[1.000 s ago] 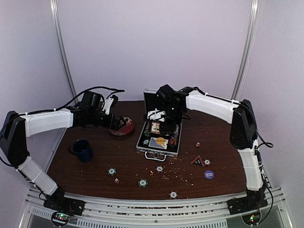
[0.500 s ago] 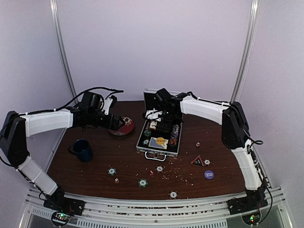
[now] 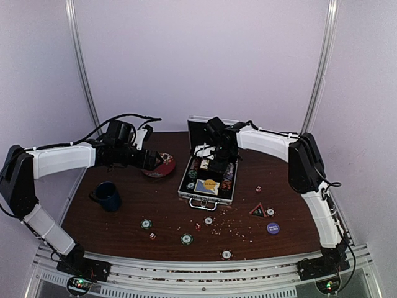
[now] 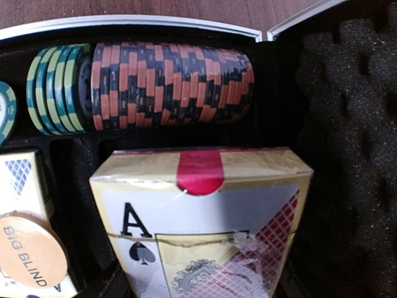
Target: Pack up texas hold em set
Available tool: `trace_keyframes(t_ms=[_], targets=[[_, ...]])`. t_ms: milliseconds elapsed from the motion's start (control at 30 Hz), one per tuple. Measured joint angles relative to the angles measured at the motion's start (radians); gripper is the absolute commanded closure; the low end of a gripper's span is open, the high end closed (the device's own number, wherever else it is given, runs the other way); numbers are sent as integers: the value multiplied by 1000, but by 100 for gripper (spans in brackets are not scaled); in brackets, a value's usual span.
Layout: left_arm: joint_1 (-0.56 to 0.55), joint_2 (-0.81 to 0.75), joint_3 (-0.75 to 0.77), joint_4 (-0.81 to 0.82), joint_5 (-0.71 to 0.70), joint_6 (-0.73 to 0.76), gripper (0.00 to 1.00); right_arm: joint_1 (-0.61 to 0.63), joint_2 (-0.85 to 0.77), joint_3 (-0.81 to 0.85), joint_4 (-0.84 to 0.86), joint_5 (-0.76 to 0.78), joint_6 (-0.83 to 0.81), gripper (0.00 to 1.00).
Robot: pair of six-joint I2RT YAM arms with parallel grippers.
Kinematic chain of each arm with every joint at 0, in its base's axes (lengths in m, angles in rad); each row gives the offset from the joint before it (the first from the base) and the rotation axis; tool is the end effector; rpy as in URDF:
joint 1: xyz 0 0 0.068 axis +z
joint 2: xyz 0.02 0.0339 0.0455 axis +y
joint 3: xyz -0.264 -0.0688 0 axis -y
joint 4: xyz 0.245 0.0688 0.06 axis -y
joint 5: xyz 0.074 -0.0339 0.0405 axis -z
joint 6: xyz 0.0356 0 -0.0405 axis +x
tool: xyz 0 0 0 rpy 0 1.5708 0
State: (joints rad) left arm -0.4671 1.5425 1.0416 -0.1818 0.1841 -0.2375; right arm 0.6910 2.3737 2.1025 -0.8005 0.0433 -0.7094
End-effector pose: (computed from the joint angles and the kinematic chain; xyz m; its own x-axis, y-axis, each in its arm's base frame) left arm 0.3014 -0.1593 0.2436 -0.6815 0.0846 -0.7269 0.4210 0.8578 -0.2948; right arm 0.3974 0.3267 0.1929 -0.1090 -0.9347 -0.3384 -0.9117 0.2297 -0.3406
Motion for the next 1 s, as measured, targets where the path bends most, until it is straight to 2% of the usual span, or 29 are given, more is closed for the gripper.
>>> trace_keyframes(t_ms=[233, 467, 667, 800, 1000], targets=[[0, 0, 0, 0, 3, 0, 14, 2, 38, 0, -14, 11, -1, 48], [0, 0, 0, 0, 6, 0, 14, 2, 43, 1, -8, 19, 1, 35], [0, 0, 0, 0, 7, 0, 14, 2, 43, 1, -8, 19, 1, 31], [0, 0, 0, 0, 7, -1, 14, 2, 43, 1, -9, 18, -3, 23], [0, 0, 0, 0, 11, -1, 14, 2, 39, 5, -20, 18, -21, 21]])
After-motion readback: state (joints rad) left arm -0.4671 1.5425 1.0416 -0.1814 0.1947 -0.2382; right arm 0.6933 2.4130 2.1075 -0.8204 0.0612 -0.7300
